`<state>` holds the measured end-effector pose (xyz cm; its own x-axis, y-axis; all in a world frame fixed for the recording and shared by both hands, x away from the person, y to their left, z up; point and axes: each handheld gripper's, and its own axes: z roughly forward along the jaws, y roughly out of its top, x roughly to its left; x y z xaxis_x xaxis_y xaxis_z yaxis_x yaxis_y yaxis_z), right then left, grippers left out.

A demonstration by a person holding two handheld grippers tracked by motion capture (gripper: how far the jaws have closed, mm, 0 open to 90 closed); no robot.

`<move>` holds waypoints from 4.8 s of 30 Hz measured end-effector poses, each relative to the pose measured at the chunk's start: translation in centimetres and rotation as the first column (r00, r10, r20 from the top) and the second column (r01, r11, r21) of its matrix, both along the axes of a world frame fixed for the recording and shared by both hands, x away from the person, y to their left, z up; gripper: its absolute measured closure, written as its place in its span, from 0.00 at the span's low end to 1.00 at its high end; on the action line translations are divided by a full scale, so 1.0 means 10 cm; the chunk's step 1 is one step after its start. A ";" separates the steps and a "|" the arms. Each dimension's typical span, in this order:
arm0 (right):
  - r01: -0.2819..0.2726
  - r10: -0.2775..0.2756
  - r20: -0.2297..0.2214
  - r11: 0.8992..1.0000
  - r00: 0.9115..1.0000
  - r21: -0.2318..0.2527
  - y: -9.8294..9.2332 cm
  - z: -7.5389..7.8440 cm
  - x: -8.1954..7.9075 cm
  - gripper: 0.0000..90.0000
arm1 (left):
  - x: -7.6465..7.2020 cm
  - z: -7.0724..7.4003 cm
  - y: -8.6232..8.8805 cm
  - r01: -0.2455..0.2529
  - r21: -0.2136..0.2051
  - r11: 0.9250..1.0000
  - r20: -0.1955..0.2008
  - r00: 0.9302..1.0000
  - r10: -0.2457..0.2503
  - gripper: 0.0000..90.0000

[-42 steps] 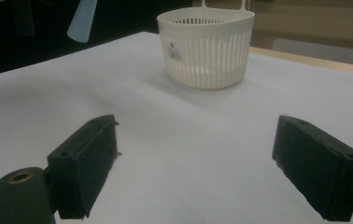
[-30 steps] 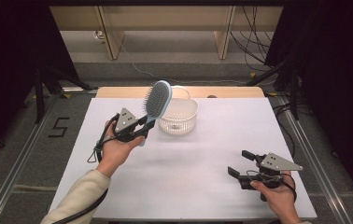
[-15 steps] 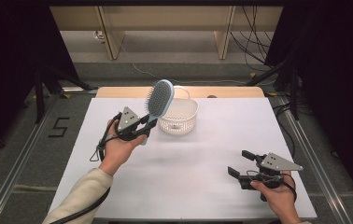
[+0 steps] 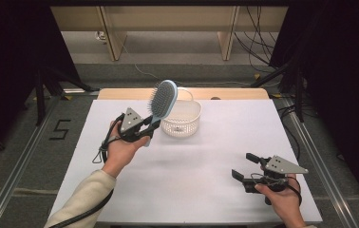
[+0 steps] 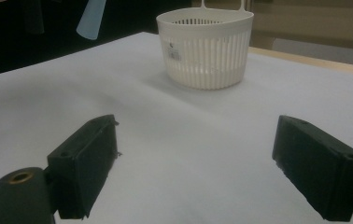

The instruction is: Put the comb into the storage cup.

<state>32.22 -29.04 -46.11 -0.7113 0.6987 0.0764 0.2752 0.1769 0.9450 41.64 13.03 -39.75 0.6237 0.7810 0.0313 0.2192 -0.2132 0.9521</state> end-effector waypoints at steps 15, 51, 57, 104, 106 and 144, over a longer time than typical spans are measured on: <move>0.000 0.000 -0.001 1.000 1.000 0.001 0.00 0.00 0.00 0.16 | 0.03 0.04 -0.05 0.002 -0.009 1.000 0.010 1.000 -0.002 0.77; 0.001 -0.001 -0.005 1.000 1.000 0.000 0.00 0.00 0.00 0.16 | 0.12 0.08 -0.08 -0.016 -0.030 0.999 0.023 1.000 0.017 0.77; 0.002 -0.002 -0.004 1.000 1.000 0.001 0.00 0.00 0.00 0.16 | 0.14 0.09 -0.10 -0.017 -0.032 0.999 0.021 1.000 0.017 0.77; -0.001 0.001 -0.006 1.000 1.000 0.004 0.00 0.00 0.00 0.16 | 0.27 0.15 -0.18 -0.030 -0.058 0.998 0.027 0.999 0.031 0.77; 0.001 -0.001 -0.007 1.000 1.000 0.004 0.00 0.00 0.00 0.16 | 0.28 0.15 -0.18 -0.031 -0.058 0.998 0.026 0.999 0.033 0.77; 0.003 -0.003 -0.006 1.000 1.000 0.008 0.00 -0.01 0.00 0.16 | 0.39 0.18 -0.23 -0.052 -0.061 0.997 0.028 0.998 0.054 0.77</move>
